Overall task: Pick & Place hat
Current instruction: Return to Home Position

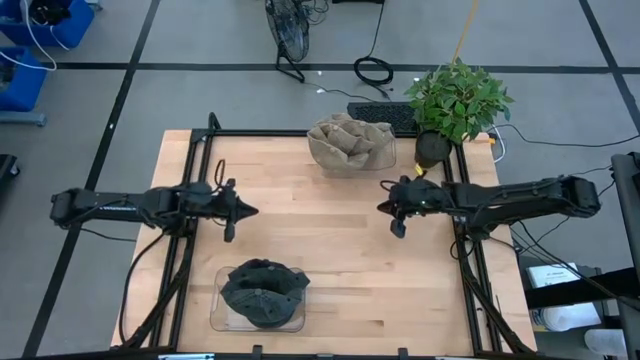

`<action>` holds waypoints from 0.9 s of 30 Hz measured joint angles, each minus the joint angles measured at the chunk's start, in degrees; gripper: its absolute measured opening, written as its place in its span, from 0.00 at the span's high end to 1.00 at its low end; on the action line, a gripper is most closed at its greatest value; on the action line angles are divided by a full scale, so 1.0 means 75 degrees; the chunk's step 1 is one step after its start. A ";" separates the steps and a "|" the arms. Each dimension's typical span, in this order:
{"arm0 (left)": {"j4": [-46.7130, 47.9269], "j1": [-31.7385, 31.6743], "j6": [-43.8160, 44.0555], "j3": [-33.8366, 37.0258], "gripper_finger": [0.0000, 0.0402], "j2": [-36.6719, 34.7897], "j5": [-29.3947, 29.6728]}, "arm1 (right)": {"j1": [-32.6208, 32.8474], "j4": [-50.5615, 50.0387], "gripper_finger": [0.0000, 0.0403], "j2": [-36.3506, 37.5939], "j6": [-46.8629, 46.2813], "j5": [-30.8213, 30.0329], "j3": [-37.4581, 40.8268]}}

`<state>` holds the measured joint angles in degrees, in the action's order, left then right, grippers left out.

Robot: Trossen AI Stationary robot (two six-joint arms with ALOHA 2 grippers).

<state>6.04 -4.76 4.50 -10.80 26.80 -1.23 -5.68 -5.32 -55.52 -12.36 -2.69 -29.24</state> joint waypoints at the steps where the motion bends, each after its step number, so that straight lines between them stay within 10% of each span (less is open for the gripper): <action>1: 0.0033 0.0033 0.0099 0.0070 0.99 -0.0173 -0.0001 | 0.0028 -0.0046 1.00 0.0125 -0.0058 -0.0006 0.0028; 27: -0.1017 0.0147 -0.1116 0.1312 0.99 -0.2934 -0.1041 | 0.0074 -0.0356 1.00 0.1334 -0.0058 -0.0071 0.0062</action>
<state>-1.58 -3.65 -3.87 -0.96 4.80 -9.04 -5.13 -7.99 -45.52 -12.80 -3.23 -28.77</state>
